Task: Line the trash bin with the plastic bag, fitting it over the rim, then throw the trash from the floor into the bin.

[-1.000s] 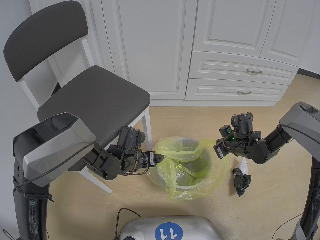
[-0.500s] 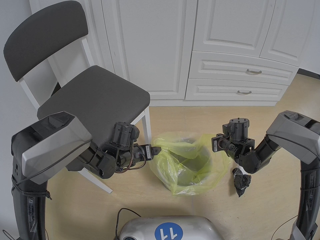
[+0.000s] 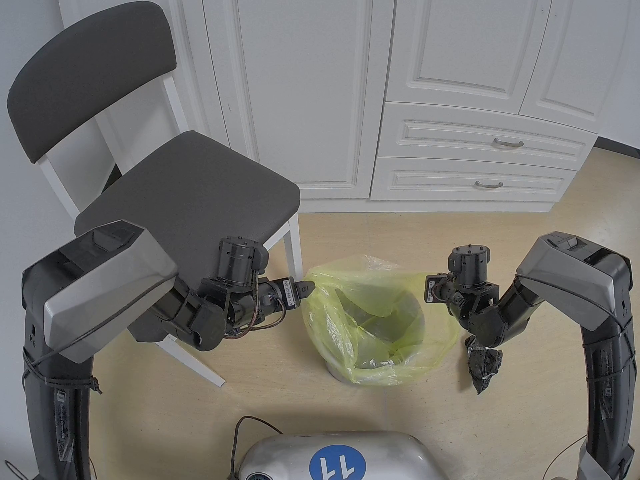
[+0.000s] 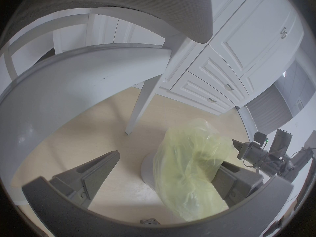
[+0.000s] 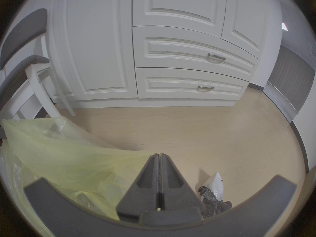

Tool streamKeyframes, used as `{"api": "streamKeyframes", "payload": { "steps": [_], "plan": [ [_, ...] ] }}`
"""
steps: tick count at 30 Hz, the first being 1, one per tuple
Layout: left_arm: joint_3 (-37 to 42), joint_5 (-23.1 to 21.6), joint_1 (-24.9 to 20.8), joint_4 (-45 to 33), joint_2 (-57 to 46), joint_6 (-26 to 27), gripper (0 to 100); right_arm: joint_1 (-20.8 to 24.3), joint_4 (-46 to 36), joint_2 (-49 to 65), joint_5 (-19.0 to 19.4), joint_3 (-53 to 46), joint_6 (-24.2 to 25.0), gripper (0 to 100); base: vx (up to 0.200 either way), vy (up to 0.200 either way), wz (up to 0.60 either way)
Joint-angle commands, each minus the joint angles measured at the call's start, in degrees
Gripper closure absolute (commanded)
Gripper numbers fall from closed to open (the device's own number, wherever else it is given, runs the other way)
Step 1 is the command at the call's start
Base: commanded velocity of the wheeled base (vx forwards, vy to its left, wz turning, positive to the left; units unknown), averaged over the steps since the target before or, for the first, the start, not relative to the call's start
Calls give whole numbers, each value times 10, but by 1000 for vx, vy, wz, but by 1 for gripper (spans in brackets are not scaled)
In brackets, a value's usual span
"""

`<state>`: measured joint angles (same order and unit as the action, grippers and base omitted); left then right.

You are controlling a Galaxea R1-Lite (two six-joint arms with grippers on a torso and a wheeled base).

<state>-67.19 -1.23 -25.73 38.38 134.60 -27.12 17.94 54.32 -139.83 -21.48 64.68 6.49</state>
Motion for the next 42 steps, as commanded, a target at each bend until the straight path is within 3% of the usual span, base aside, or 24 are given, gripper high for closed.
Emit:
{"api": "streamKeyframes", "payload": {
  "steps": [1, 8, 9, 13, 18, 21, 26, 38, 42],
  "plan": [
    [-12, 1, 8, 0, 9, -7, 0, -8, 0, -21, -1, 14, 5, 100, 0, 0, 0],
    [-14, -3, 17, -1, 11, -12, 0, -13, -2, -24, -1, 10, 12, 100, 0, 0, 0],
    [-13, -3, 17, -1, 10, -12, 0, -13, -2, -22, 0, 7, 11, 0, 0, 0, 0],
    [-12, -4, 16, -1, 8, -12, 0, -12, -2, -13, 1, 2, 10, 0, 0, 0, 0],
    [-4, -4, 14, -1, 0, -12, 0, -9, -24, 44, 20, -60, -6, 0, 0, 0, 0],
    [15, -5, 11, 0, -22, -10, 0, -12, -48, 100, 52, -118, -35, 0, 0, 0, 0],
    [44, -15, 2, 0, -51, -6, 0, -12, -44, 141, 64, -177, -36, 0, 0, 0, 0],
    [94, -14, -53, -1, -54, 23, 0, -8, 11, 124, 69, -228, 3, 0, 0, 0, 0],
    [78, -10, -66, 0, -29, 22, 0, -9, 37, 86, 90, -233, 1, 0, 0, 0, 0]
  ]
}}
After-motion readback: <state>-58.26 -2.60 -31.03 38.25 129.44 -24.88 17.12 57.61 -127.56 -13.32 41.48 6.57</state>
